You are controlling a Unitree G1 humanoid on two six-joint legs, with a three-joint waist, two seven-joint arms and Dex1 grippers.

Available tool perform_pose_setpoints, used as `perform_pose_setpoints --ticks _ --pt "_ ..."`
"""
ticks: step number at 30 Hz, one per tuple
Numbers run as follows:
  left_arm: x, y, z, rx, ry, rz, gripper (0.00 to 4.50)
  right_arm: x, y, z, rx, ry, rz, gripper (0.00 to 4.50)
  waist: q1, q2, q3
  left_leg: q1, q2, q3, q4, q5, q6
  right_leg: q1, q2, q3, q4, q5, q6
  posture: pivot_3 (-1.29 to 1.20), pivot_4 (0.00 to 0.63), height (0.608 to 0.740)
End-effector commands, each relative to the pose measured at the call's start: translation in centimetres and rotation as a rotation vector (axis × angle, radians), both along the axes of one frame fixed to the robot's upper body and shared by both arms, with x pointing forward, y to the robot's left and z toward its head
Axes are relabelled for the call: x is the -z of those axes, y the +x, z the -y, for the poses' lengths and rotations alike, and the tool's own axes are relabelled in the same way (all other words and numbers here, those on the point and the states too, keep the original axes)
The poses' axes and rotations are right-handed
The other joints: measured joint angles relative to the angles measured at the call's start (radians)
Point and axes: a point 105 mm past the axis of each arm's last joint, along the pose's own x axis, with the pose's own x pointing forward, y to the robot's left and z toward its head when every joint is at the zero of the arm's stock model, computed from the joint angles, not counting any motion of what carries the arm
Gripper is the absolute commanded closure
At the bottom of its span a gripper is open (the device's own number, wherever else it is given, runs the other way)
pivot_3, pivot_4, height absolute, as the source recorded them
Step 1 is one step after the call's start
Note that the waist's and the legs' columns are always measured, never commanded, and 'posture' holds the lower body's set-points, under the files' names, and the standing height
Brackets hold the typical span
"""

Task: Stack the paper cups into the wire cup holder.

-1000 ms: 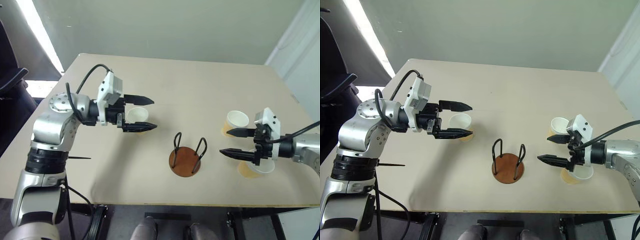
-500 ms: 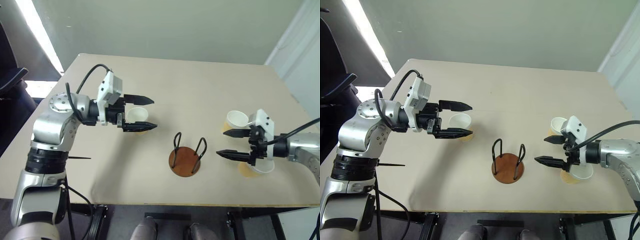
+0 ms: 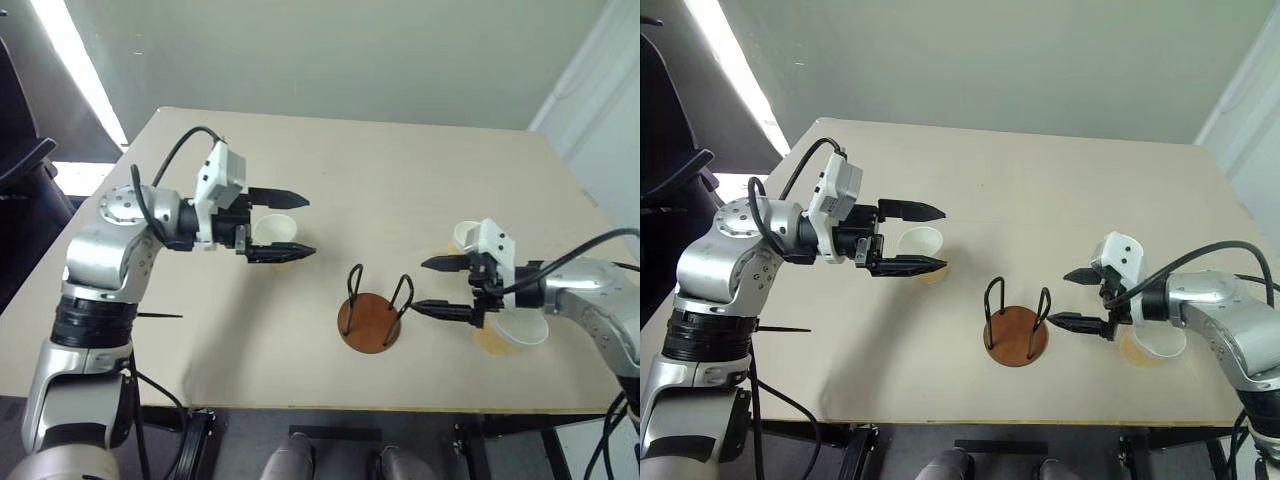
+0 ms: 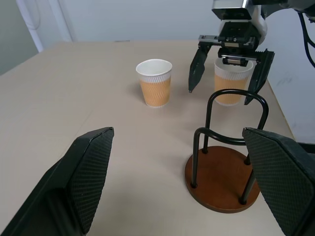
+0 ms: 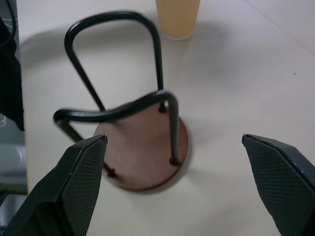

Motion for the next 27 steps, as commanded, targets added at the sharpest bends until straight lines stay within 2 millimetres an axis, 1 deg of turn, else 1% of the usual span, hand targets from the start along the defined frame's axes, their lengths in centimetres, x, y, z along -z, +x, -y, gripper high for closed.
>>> perform_pose_setpoints --ticks 1,7,13,14,16,18,21,25,27 --pt "-1.7 -0.4 0.2 0.016 -0.015 0.065 0.00 -0.7 0.6 -0.6 -0.012 -0.007 0.053 0.02 -0.001 0.000 0.000 0.000 0.000 0.000 0.000 0.000 0.000 0.000 0.000 0.000 0.000 0.000 0.000 0.00 0.150 0.740" --pt "-1.7 -0.4 0.3 0.013 -0.016 0.065 0.00 -0.7 1.7 -0.9 -0.008 -0.005 0.062 0.02 -0.001 0.000 0.000 0.000 0.000 0.000 0.000 0.000 0.000 0.000 0.000 0.000 0.000 0.000 0.000 0.00 0.150 0.740" --pt "-1.6 -0.3 0.2 0.010 -0.017 0.063 0.00 -0.7 2.3 -1.2 -0.006 0.007 0.059 0.02 0.000 0.000 0.000 0.000 0.000 0.000 0.000 0.000 0.000 0.000 0.000 0.000 0.000 0.000 0.000 0.00 0.150 0.740" --pt "-1.6 -0.4 0.2 0.010 -0.017 0.063 0.00 -0.6 2.4 -1.2 -0.006 0.008 0.059 0.18 0.000 0.000 0.000 0.000 0.000 0.000 0.000 0.000 0.000 -0.001 0.000 0.000 0.000 0.000 0.000 0.00 0.150 0.740" --pt "-1.6 -0.4 0.2 0.009 -0.018 0.063 0.00 -0.6 2.5 -1.4 -0.008 0.013 0.056 0.58 0.000 0.000 0.000 0.000 0.000 0.000 0.000 0.000 0.000 -0.001 0.000 0.000 0.000 0.000 0.000 0.00 0.150 0.740" --pt "-1.6 -0.4 0.2 0.008 -0.018 0.063 0.00 -0.6 2.4 -1.6 -0.016 0.022 0.050 1.22 0.000 0.000 0.000 0.000 0.000 0.000 0.000 0.000 0.000 -0.001 0.000 0.000 0.001 0.000 0.000 0.00 0.150 0.740" --pt "-1.7 -0.4 0.2 0.007 -0.018 0.063 0.00 -0.5 2.1 -2.0 -0.033 0.031 0.038 2.41 0.000 0.000 0.000 0.000 0.000 0.000 0.000 0.000 0.000 -0.001 0.000 0.000 0.001 0.000 0.000 0.00 0.150 0.740" --pt "-1.7 -0.4 0.1 0.005 -0.019 0.063 0.00 -0.2 1.8 -2.8 -0.049 0.047 0.021 3.82 0.000 0.000 0.000 0.000 0.000 0.000 0.000 0.000 -0.001 -0.001 0.000 0.000 0.001 0.000 0.000 0.00 0.150 0.740" --pt "-1.7 -0.3 0.1 0.004 -0.020 0.064 0.00 -0.1 1.8 -3.0 -0.050 0.054 0.017 4.46 0.000 0.000 0.000 0.000 0.000 0.000 0.000 0.000 -0.001 -0.001 0.000 0.000 0.000 0.000 0.000 0.00 0.150 0.740"
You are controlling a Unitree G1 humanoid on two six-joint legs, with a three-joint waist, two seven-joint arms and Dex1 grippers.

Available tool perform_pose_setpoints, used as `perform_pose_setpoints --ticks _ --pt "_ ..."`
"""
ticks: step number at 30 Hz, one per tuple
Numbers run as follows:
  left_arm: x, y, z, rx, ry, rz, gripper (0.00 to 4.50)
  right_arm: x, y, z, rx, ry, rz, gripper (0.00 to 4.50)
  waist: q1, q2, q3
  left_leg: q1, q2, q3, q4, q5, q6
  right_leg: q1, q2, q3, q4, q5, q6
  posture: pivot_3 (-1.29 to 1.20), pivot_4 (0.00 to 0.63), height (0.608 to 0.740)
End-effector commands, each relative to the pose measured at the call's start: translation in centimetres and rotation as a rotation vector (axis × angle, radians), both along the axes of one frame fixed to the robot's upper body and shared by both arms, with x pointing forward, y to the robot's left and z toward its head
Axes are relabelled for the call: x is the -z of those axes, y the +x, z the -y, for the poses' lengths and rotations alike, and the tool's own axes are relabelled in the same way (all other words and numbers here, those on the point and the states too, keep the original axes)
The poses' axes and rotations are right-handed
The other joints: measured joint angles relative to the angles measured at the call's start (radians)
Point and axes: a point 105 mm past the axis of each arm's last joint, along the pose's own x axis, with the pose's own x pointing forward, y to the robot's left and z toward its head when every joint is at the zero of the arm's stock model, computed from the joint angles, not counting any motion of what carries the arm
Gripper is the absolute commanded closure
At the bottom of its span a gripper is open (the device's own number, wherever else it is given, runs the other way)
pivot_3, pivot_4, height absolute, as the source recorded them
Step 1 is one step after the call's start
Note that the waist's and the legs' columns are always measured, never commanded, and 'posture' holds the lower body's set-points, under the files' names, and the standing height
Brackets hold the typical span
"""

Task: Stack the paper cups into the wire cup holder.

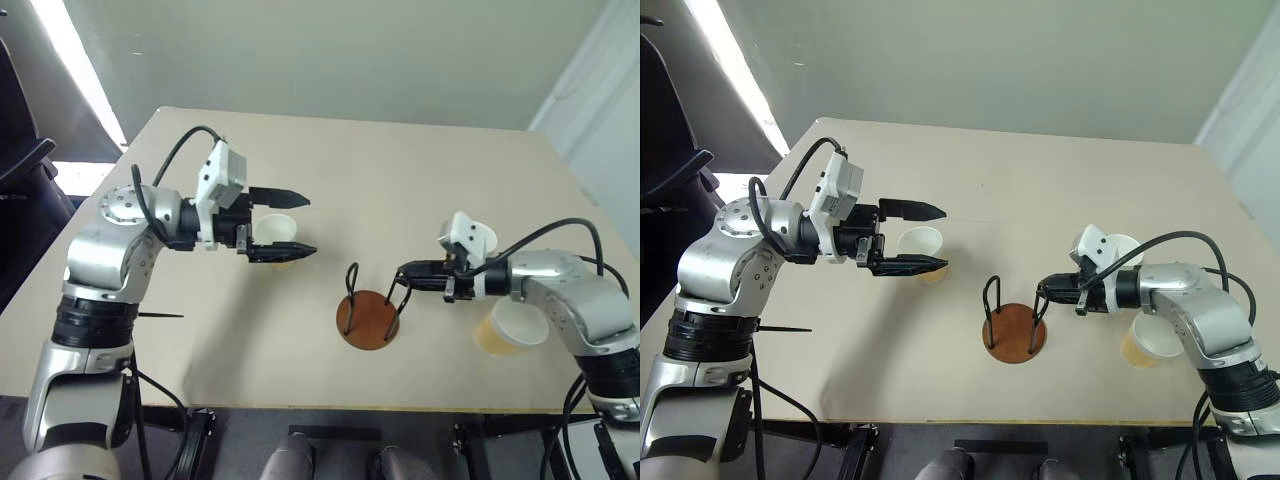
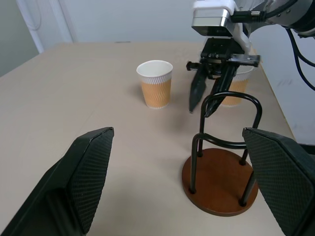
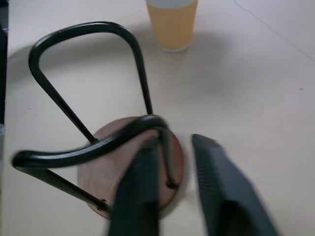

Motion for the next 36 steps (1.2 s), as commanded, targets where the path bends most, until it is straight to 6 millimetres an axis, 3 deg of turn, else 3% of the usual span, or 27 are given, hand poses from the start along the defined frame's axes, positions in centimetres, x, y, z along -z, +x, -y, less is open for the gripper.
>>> perform_pose_setpoints --ticks 1,8,12,19,36 --pt "-1.7 -0.4 0.0 0.006 -0.016 0.065 0.00 -1.0 -0.2 -0.7 -0.022 0.020 0.032 4.46 0.000 0.000 0.000 0.000 0.000 0.000 0.000 0.000 0.000 0.000 0.000 0.000 0.000 0.000 0.000 0.00 0.150 0.740" --pt "-1.8 -0.3 0.0 0.001 -0.018 0.065 0.00 -0.9 -0.1 -1.2 -0.018 0.044 0.024 4.46 0.000 0.000 0.000 0.000 0.000 0.000 0.000 0.000 0.000 0.000 0.000 0.000 0.000 0.000 0.000 0.00 0.150 0.740" --pt "-1.8 -0.2 0.0 0.003 -0.016 0.065 0.00 -1.3 0.9 -1.3 0.023 0.059 0.051 4.46 0.000 0.000 0.000 0.000 0.000 0.000 0.000 0.000 0.000 0.000 0.000 0.000 0.000 0.000 0.000 0.00 0.150 0.740" --pt "-1.5 -0.7 -0.1 0.017 0.004 0.048 0.00 -2.2 2.7 -0.6 0.084 0.048 0.102 4.46 0.001 0.000 0.000 -0.001 0.000 0.000 0.000 0.000 0.000 -0.001 0.000 0.000 0.000 0.000 0.000 0.00 0.150 0.740" --pt "-0.4 -1.5 -0.8 0.019 0.044 -0.002 0.00 -2.2 3.2 1.7 0.101 -0.013 0.104 4.46 0.001 0.000 0.000 -0.002 0.000 0.000 -0.001 -0.001 -0.002 -0.001 0.000 0.000 0.000 0.000 0.000 0.00 0.150 0.740"
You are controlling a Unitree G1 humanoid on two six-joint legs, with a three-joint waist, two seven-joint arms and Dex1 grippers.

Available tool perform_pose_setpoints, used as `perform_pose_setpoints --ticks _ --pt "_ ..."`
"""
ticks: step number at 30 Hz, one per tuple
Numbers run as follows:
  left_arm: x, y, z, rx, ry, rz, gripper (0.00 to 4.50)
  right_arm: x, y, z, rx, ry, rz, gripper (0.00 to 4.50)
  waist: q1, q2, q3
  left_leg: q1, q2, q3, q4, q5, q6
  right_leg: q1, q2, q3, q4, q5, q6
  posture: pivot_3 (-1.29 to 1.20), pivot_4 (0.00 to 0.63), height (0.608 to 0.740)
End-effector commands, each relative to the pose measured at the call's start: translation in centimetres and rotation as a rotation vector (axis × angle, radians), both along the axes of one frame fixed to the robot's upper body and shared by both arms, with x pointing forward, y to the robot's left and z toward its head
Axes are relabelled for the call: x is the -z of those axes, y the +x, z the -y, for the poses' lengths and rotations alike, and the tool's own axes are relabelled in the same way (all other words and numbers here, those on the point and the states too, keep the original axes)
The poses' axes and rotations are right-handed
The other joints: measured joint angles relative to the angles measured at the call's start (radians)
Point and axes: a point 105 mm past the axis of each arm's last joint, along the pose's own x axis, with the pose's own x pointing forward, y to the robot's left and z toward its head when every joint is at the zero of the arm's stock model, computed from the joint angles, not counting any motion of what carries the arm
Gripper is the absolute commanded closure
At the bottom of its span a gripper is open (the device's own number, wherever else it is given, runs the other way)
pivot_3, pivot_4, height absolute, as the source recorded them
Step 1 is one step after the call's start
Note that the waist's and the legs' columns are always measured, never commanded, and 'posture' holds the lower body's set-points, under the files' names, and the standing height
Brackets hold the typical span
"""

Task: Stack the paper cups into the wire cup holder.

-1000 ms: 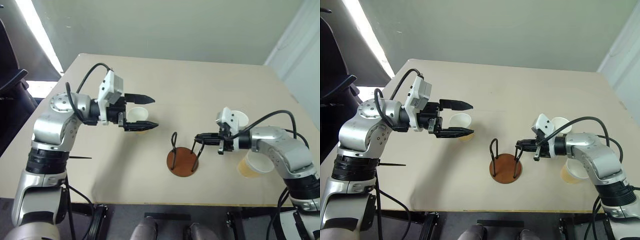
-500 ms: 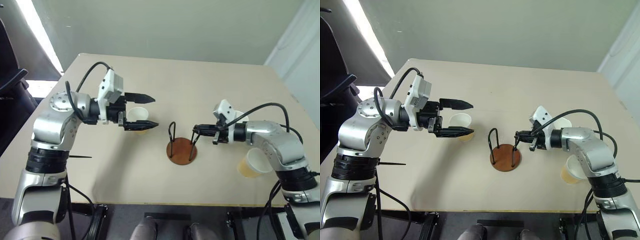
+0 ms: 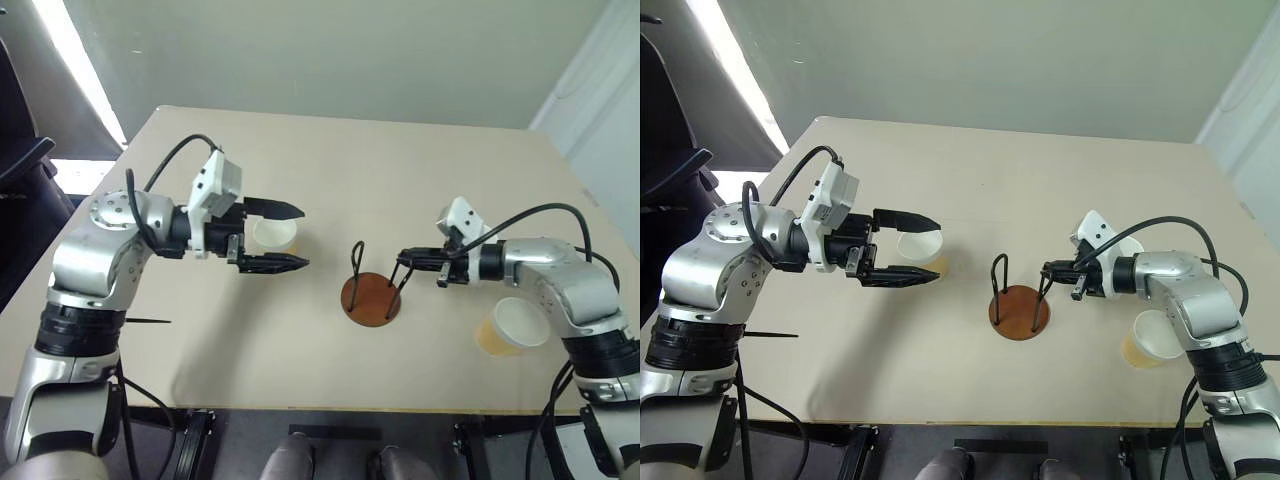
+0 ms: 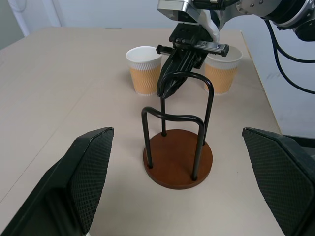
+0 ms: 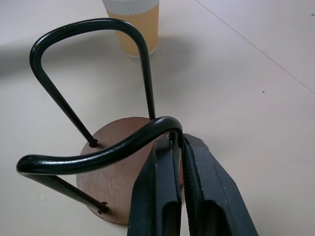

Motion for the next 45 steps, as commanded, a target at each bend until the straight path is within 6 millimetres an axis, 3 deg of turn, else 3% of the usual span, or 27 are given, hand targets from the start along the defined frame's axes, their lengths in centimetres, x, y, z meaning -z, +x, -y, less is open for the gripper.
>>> perform_pose_setpoints --ticks 1,8,12,21,32,37,45 --pt "-1.1 -0.5 -0.1 0.011 -0.001 0.046 0.00 -1.5 0.4 0.7 0.011 -0.013 0.064 4.46 0.000 0.000 0.000 0.000 0.000 0.000 0.000 0.000 0.000 0.000 0.000 0.000 0.000 0.000 0.000 0.00 0.150 0.740" --pt "-0.9 -0.4 0.0 0.006 -0.002 0.041 0.00 -0.9 0.8 1.5 0.018 -0.055 0.053 4.46 0.000 0.000 0.000 0.000 0.000 0.000 0.000 0.000 0.000 0.000 0.000 0.000 0.000 0.000 0.000 0.00 0.150 0.740" --pt "-0.9 -0.3 0.0 0.002 -0.006 0.040 0.00 -0.6 0.9 1.9 0.020 -0.069 0.045 3.45 0.000 0.000 0.000 0.000 0.000 0.000 0.000 0.000 0.000 0.000 0.000 0.000 0.000 0.000 0.000 0.00 0.150 0.740" --pt "-1.0 -0.3 0.1 0.002 -0.011 0.043 0.00 -1.6 1.0 2.9 0.043 -0.073 0.081 0.23 0.000 0.000 0.000 0.000 0.000 0.000 0.000 0.000 0.000 0.000 0.000 0.000 0.000 0.000 0.000 0.00 0.150 0.740" --pt "-0.9 -0.1 0.2 0.001 -0.019 0.043 0.00 -5.0 -0.5 7.5 0.143 -0.111 0.150 0.23 0.005 0.000 0.000 -0.001 0.000 0.000 -0.001 0.000 -0.001 0.000 0.000 0.000 0.000 0.000 0.000 0.00 0.150 0.740" --pt "-1.0 0.1 0.3 0.007 -0.021 0.046 0.00 -4.2 -0.3 9.8 0.184 -0.280 0.174 0.23 0.005 0.000 0.000 0.000 0.001 0.001 -0.001 -0.001 -0.001 0.000 0.000 0.000 0.000 0.000 0.000 0.00 0.150 0.740" --pt "-1.2 0.1 0.3 0.012 -0.015 0.054 0.00 -2.7 0.6 9.7 0.119 -0.402 0.178 0.23 0.004 0.000 0.000 0.000 0.001 0.001 -0.001 -0.001 0.000 0.000 0.000 0.000 0.000 0.000 0.000 0.00 0.150 0.740"
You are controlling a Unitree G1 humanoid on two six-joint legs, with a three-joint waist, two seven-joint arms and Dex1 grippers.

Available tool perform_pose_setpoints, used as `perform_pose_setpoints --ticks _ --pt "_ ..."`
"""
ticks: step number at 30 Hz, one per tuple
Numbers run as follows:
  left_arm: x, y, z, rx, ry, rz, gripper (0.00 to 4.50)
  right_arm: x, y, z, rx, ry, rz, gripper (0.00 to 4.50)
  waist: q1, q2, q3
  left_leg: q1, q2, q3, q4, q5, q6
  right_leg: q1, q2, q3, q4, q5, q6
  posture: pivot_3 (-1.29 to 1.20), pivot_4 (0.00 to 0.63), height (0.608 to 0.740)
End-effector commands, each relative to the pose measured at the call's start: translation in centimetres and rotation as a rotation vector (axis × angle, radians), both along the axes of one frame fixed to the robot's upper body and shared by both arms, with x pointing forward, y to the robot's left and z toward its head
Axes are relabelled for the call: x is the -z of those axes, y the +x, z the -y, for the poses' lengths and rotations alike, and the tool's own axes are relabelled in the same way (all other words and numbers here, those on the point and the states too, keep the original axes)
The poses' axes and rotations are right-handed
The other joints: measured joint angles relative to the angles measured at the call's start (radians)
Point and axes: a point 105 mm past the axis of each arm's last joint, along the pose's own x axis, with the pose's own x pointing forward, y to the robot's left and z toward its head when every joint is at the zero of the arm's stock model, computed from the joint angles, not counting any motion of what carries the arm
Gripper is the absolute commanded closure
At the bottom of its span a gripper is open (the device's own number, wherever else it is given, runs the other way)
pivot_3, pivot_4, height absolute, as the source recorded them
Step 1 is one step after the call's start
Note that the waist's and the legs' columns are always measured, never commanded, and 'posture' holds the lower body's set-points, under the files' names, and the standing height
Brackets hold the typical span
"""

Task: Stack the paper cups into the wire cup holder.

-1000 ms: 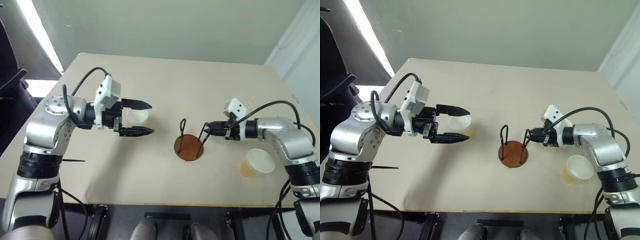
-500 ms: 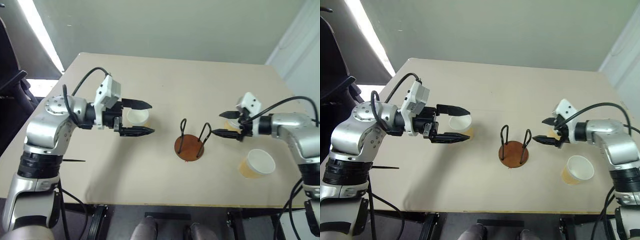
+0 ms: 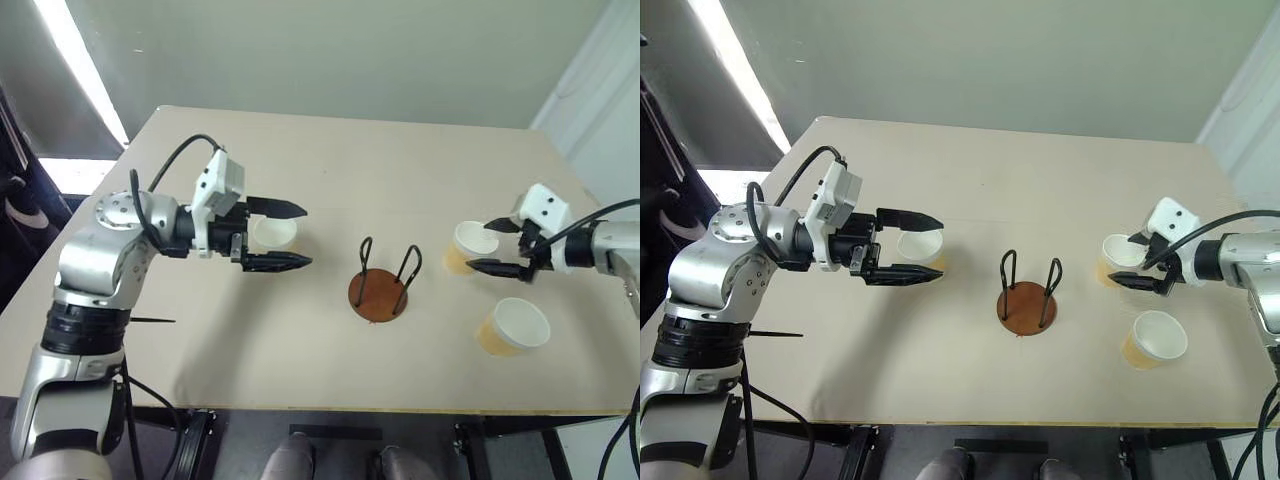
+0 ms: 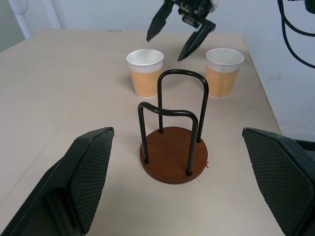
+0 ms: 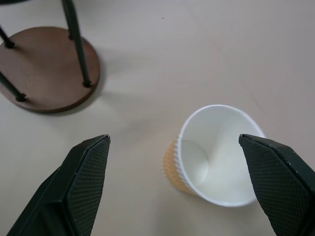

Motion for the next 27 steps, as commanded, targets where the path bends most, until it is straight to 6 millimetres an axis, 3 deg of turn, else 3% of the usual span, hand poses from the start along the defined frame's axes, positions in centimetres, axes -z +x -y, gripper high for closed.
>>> perform_pose_setpoints --ticks 1,14,19,25,26,27 --pt "-1.2 -0.2 -0.1 0.006 0.001 0.052 0.00 -0.5 0.4 -0.1 -0.040 -0.069 0.033 0.23 0.000 0.000 0.000 0.000 0.000 0.000 0.000 0.000 0.000 0.000 0.000 0.000 0.000 0.000 0.000 0.00 0.150 0.740" --pt "-1.4 -0.3 -0.4 -0.016 0.000 0.055 0.00 1.9 2.8 1.4 -0.055 -0.195 -0.030 0.23 0.001 0.000 0.000 -0.001 0.000 0.000 0.001 -0.001 0.001 0.000 0.000 0.000 0.000 0.000 0.000 0.00 0.150 0.740" --pt "-1.3 -0.3 -0.4 -0.017 0.001 0.055 0.00 1.9 2.9 1.5 -0.058 -0.184 -0.040 1.84 0.001 0.000 0.000 0.000 0.000 0.000 0.001 -0.001 0.001 0.000 0.000 0.000 0.000 0.000 0.000 0.00 0.150 0.740" --pt "-1.3 -0.2 -0.4 -0.013 0.002 0.054 0.00 1.1 2.4 1.1 -0.079 -0.141 -0.051 4.17 0.001 0.000 0.000 0.000 0.000 0.000 0.001 -0.001 0.001 0.000 0.000 0.000 0.000 0.000 0.000 0.00 0.150 0.740" --pt "-1.3 -0.2 -0.4 -0.011 0.002 0.054 0.00 0.8 2.2 0.8 -0.084 -0.122 -0.054 4.45 0.001 0.000 0.000 0.000 0.000 0.000 0.001 -0.001 0.001 0.000 0.000 0.000 0.000 0.000 0.000 0.00 0.150 0.740" --pt "-1.3 -0.2 -0.3 -0.010 0.003 0.053 0.00 0.5 2.1 0.6 -0.090 -0.101 -0.054 4.45 0.001 0.000 0.000 0.000 0.000 0.001 0.001 -0.001 0.001 0.000 0.000 0.000 0.000 0.000 0.000 0.00 0.150 0.740"
